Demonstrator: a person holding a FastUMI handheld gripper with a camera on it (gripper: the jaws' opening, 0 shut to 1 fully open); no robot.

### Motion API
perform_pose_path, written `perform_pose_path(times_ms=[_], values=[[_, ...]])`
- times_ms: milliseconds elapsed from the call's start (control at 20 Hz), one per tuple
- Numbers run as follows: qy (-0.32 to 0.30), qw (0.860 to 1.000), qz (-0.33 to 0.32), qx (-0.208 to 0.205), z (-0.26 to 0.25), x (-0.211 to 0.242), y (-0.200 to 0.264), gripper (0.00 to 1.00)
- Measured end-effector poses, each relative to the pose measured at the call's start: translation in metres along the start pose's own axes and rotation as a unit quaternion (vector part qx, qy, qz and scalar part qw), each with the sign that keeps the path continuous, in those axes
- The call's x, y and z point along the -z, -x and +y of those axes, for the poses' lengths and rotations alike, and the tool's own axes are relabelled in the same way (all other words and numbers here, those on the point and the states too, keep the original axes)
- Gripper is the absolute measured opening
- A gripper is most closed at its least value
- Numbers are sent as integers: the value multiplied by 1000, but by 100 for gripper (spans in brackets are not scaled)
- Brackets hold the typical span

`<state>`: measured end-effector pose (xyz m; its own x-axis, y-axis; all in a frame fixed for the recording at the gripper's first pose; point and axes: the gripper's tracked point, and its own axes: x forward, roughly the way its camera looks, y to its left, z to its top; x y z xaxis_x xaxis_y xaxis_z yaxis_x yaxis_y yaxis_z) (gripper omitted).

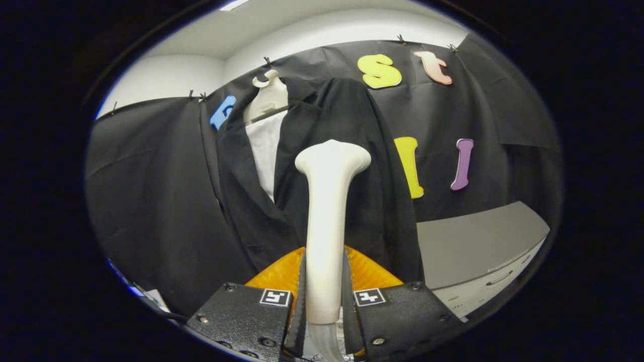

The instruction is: Iron the clothes twice with a garment steamer, once on the left side and once on the right side.

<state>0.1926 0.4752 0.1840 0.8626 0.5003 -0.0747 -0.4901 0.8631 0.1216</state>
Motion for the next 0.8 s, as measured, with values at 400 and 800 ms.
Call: perform_pose_path(times_ms=[400,800], values=[[-1,999,36,7,-5,40,-6,33],[3,998,66,12,-9,79,-3,33]])
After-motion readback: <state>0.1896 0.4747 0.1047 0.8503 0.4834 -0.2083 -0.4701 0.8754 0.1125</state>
